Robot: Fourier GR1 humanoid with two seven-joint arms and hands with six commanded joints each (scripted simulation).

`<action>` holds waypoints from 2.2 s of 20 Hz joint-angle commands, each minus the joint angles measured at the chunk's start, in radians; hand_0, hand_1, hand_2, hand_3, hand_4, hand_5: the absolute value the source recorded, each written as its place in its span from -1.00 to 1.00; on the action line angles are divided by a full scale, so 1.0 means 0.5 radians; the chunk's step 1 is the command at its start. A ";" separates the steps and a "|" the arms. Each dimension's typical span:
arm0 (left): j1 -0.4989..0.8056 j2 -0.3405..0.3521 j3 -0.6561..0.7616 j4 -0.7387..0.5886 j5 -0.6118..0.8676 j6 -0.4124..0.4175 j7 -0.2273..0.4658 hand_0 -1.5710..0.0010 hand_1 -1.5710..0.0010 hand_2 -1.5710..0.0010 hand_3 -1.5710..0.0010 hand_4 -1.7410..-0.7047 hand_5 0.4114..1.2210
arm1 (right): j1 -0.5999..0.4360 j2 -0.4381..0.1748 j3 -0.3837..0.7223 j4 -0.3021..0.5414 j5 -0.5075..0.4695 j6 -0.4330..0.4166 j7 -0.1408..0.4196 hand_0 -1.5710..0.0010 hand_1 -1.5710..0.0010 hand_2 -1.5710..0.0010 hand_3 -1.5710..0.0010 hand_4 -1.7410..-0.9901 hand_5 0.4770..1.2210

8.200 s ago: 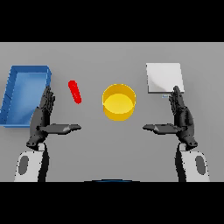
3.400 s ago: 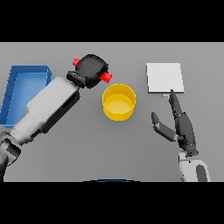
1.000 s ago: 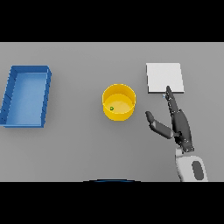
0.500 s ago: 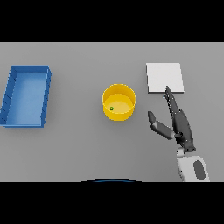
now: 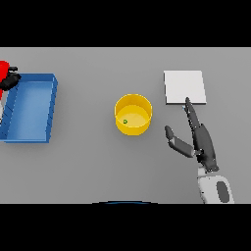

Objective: Pick up the red beaker and tilt it to pour out 1 green nut into yellow bowl. Pick up the yellow bowl and place it on the metallic measuring scale.

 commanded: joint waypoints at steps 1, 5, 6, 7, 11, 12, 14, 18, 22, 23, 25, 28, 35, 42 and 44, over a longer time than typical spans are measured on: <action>0.051 0.004 0.001 -0.067 0.013 0.008 0.050 -1.00 -1.00 -1.00 -1.00 -1.00 0.27 | 0.002 -0.009 -0.004 0.002 -0.003 0.006 -0.003 1.00 1.00 1.00 1.00 0.55 -0.48; 0.154 0.064 -0.014 -0.308 0.138 -0.232 0.125 -0.50 -0.37 -0.30 -0.34 -0.02 -0.19 | -0.035 -0.013 -0.022 0.004 -0.029 0.010 0.036 1.00 1.00 1.00 1.00 0.57 -0.48; 0.178 0.068 0.000 -0.352 0.213 -0.318 0.117 -0.20 -0.09 -0.04 -0.07 0.19 -0.27 | -0.027 -0.017 -0.019 0.016 -0.014 0.005 0.015 1.00 1.00 1.00 1.00 0.58 -0.48; 0.194 0.068 0.022 -0.391 0.289 -0.384 0.115 0.04 0.12 0.17 0.14 0.33 -0.33 | -0.016 -0.008 -0.007 0.025 -0.006 0.006 -0.008 1.00 1.00 1.00 1.00 0.57 -0.48; 0.221 0.134 -0.093 -0.383 0.188 -0.505 0.187 0.61 0.64 0.66 0.65 0.73 -0.45 | -0.006 -0.016 -0.012 0.022 -0.014 0.012 -0.014 1.00 1.00 1.00 1.00 0.56 -0.48; 0.215 0.139 -0.117 -0.364 0.156 -0.513 0.204 0.69 0.71 0.73 0.72 0.76 -0.47 | -0.007 -0.014 -0.004 0.028 0.015 -0.006 -0.010 1.00 1.00 1.00 1.00 0.56 -0.50; 0.219 0.142 -0.146 -0.364 0.095 -0.470 0.184 0.80 0.82 0.83 0.82 0.81 -0.47 | -0.008 -0.015 0.001 0.023 0.041 -0.023 -0.009 1.00 1.00 1.00 1.00 0.55 -0.50; 0.195 0.126 -0.129 -0.379 0.085 -0.406 0.074 0.92 0.92 0.93 0.93 0.86 -0.45 | -0.041 -0.041 0.026 -0.015 0.153 -0.070 0.161 1.00 1.00 1.00 1.00 0.63 -0.59; 0.236 0.083 -0.077 -0.450 0.165 -0.362 -0.012 0.97 0.97 0.97 0.97 0.83 -0.39 | -0.180 -0.210 0.149 0.018 0.276 0.127 0.108 1.00 1.00 1.00 1.00 0.74 -0.49; 0.252 0.082 -0.073 -0.449 0.179 -0.375 -0.027 0.97 0.98 0.98 0.98 0.82 -0.38 | -0.246 -0.287 0.176 0.043 0.362 0.161 0.159 1.00 1.00 1.00 1.00 0.70 -0.50; 0.268 0.066 -0.081 -0.470 0.179 -0.364 -0.030 0.98 0.98 0.99 0.98 0.82 -0.35 | -0.376 -0.424 0.248 0.073 0.528 0.234 0.222 1.00 1.00 1.00 1.00 0.63 -0.57; 0.254 0.056 -0.085 -0.489 0.188 -0.367 0.027 0.99 0.99 0.99 0.99 0.80 -0.32 | -0.585 -0.556 0.422 0.177 0.802 0.307 0.154 1.00 1.00 1.00 1.00 0.60 -0.60; 0.290 0.065 -0.087 -0.533 0.201 -0.390 0.028 1.00 1.00 1.00 1.00 0.81 -0.31 | -1.019 -0.655 0.743 0.468 1.117 0.543 0.002 1.00 1.00 1.00 1.00 0.54 -0.56; 0.277 0.076 -0.057 -0.499 0.215 -0.393 0.017 1.00 1.00 1.00 1.00 0.80 -0.30 | -1.284 -0.619 0.952 0.782 1.238 0.714 -0.154 1.00 1.00 1.00 1.00 0.56 -0.53; 0.265 0.078 -0.060 -0.483 0.215 -0.410 0.013 1.00 1.00 1.00 1.00 0.81 -0.29 | -1.337 -0.602 1.007 0.819 1.263 0.787 -0.151 1.00 1.00 1.00 1.00 0.55 -0.50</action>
